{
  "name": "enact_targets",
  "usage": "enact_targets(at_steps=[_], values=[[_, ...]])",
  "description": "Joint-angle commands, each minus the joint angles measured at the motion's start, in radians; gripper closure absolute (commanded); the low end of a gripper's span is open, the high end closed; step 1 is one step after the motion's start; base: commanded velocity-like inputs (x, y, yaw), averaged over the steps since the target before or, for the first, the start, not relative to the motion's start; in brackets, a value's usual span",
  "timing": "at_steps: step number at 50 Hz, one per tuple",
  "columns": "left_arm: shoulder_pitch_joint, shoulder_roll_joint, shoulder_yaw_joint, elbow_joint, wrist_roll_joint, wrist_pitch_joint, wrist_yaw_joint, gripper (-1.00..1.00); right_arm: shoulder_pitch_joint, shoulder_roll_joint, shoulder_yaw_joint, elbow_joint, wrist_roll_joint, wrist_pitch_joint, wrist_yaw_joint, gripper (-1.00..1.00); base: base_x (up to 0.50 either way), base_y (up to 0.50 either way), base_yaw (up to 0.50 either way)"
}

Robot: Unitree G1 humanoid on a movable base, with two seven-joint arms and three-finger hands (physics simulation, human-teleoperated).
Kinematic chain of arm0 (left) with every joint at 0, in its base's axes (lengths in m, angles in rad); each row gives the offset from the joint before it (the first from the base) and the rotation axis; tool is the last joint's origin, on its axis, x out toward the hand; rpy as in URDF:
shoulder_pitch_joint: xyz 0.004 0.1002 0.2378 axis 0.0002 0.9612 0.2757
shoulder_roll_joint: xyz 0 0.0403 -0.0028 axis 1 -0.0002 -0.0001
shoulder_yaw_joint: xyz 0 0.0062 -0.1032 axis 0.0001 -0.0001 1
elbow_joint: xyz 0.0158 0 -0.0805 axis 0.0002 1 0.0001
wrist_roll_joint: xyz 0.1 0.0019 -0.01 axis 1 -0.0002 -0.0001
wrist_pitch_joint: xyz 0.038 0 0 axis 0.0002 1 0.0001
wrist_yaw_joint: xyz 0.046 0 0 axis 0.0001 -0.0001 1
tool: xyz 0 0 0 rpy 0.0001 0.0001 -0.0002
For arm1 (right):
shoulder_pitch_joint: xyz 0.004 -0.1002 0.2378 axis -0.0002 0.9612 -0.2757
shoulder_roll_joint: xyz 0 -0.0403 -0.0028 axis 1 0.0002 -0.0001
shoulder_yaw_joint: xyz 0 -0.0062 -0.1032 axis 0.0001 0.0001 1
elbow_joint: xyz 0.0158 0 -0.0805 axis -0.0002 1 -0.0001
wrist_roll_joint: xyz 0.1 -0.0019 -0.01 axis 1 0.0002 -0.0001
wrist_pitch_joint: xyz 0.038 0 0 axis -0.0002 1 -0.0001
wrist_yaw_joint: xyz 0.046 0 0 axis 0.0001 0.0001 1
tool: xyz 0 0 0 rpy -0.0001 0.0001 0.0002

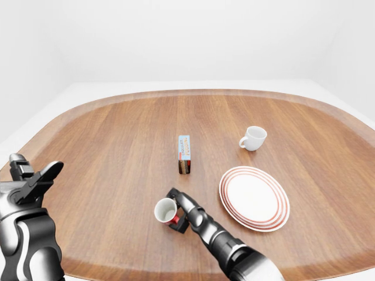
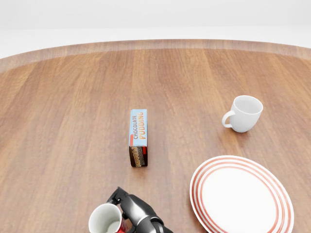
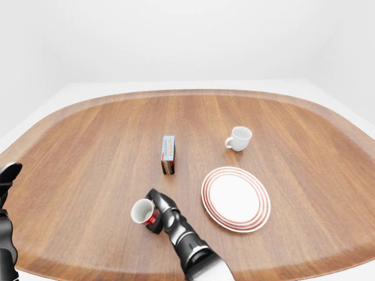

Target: Pick up the red mug and put it on the plate

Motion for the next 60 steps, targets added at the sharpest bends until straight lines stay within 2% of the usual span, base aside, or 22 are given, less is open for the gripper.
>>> enact_targets(at_steps=[1,14,18,22,27,31,36,39,42,45,50,56,60], values=[[-0.002,0.001,-0.001,0.005,0.001,0.000,-0.002,-1.00,0.006,-0.003,-0.007,0.005,-0.008,0.000,-0.011,1.00,0.00,0.00,0.00],[-0.002,0.002,-0.002,0.007,0.001,0.000,-0.001,-1.00,0.018,-0.010,-0.012,-0.030,0.008,0.000,0.007,1.00,0.00,0.00,0.00],[-0.001,0.002,-0.001,0.006,0.000,0.000,0.000,-1.00,0.033,-0.030,-0.025,-0.101,0.053,0.000,0.039,1.00,0.00,0.00,0.00],[0.000,0.002,0.001,0.002,-0.001,0.000,0.002,-1.00,0.067,-0.078,-0.049,-0.265,0.144,0.000,0.109,1.00,0.00,0.00,0.00],[-0.001,0.003,0.002,-0.002,-0.001,0.000,0.004,-1.00,0.048,-0.199,-0.115,-0.411,0.270,0.000,0.184,1.00,0.00,0.00,0.00],[-0.001,0.006,0.007,-0.008,-0.002,0.000,0.007,-1.00,-0.014,-0.370,-0.249,-0.487,0.425,0.000,0.241,1.00,0.00,0.00,0.00],[-0.003,0.008,0.008,-0.001,0.001,0.000,0.005,-1.00,-0.045,-0.520,-0.327,-0.463,0.519,0.000,0.237,1.00,0.00,0.00,0.00],[-0.004,0.009,0.007,-0.003,0.002,0.000,0.006,-1.00,-0.048,-0.615,-0.368,-0.359,0.536,0.000,0.225,1.00,0.00,0.00,0.00],[-0.005,0.008,0.005,-0.003,0.004,0.000,0.006,-1.00,-0.005,-0.695,-0.404,-0.311,0.560,0.000,0.232,1.00,0.00,0.00,0.00],[-0.004,0.007,0.005,-0.007,0.006,0.000,0.007,-1.00,0.075,-0.749,-0.446,-0.346,0.597,0.000,0.259,1.00,0.00,0.00,0.00],[-0.004,0.007,0.007,-0.008,0.005,0.000,0.007,-1.00,0.186,-0.796,-0.513,-0.398,0.650,0.000,0.291,1.00,0.00,0.00,0.00],[-0.003,0.007,0.009,-0.010,0.002,0.000,0.007,-1.00,0.223,-0.823,-0.538,-0.301,0.675,0.000,0.287,1.00,0.00,0.00,0.00],[-0.003,0.006,0.007,-0.008,0.006,0.000,0.006,-1.00,0.201,-0.847,-0.527,-0.129,0.679,0.000,0.267,1.00,0.00,0.00,0.00]])
